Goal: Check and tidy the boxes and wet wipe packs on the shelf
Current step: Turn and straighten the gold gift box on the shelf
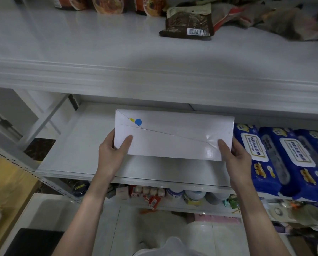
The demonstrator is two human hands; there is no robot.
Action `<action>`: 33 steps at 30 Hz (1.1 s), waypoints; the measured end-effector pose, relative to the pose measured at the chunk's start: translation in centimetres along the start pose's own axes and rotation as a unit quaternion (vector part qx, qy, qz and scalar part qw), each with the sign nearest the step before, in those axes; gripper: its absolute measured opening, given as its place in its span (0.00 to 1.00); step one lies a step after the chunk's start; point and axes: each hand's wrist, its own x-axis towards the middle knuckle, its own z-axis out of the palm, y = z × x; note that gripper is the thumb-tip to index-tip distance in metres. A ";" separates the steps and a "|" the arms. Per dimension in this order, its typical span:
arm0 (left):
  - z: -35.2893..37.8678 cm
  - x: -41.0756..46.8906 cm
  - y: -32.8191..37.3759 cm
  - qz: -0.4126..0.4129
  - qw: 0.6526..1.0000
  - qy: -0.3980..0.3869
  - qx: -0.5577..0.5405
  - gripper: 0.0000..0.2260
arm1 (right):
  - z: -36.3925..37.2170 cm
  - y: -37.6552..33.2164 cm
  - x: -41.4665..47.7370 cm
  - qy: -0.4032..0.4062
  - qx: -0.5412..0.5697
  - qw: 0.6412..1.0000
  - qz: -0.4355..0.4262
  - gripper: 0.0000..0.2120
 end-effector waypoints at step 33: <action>2.5 0.3 -6.2 -0.073 0.983 -0.008 0.171 0.32 | 0.9 6.8 -0.9 -0.041 -0.175 0.981 0.071 0.26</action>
